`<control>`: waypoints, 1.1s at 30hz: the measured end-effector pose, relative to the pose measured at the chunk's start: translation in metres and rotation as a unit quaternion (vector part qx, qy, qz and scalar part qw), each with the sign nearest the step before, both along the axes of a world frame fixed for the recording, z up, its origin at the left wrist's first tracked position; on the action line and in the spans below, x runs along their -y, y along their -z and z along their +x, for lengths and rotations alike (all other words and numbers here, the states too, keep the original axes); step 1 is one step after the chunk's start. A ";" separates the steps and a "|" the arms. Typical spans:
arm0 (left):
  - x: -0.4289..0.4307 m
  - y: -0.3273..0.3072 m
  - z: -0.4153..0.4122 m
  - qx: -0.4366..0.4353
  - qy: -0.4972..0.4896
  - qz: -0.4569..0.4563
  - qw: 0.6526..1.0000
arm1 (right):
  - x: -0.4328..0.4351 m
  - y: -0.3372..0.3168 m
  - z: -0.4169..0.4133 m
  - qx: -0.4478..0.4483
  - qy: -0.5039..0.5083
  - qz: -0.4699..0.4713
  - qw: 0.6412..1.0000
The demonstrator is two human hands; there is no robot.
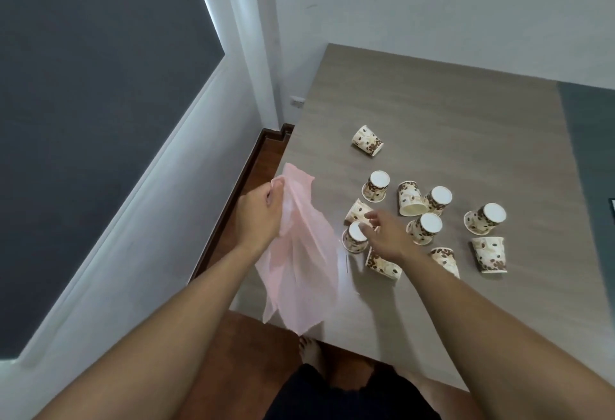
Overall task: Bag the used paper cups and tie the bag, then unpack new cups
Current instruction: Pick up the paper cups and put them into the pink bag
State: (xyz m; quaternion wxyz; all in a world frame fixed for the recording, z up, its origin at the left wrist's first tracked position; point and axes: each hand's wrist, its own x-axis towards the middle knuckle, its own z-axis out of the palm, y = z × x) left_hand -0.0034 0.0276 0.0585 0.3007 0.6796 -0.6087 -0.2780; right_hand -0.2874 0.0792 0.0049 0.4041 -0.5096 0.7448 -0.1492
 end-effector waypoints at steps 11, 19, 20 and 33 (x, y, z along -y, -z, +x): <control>-0.030 -0.003 0.017 -0.036 -0.024 0.022 0.999 | 0.007 0.058 0.018 -0.073 -0.093 0.044 0.992; -0.036 -0.007 0.005 -0.075 -0.024 0.033 0.996 | -0.006 0.055 0.010 -0.041 -0.022 0.022 0.999; -0.034 -0.008 0.002 -0.079 -0.024 0.032 0.996 | -0.006 0.049 0.007 -0.014 0.008 0.011 1.000; 0.009 -0.009 -0.066 -0.074 0.076 0.085 0.991 | 0.003 -0.092 -0.054 0.472 0.167 0.015 0.866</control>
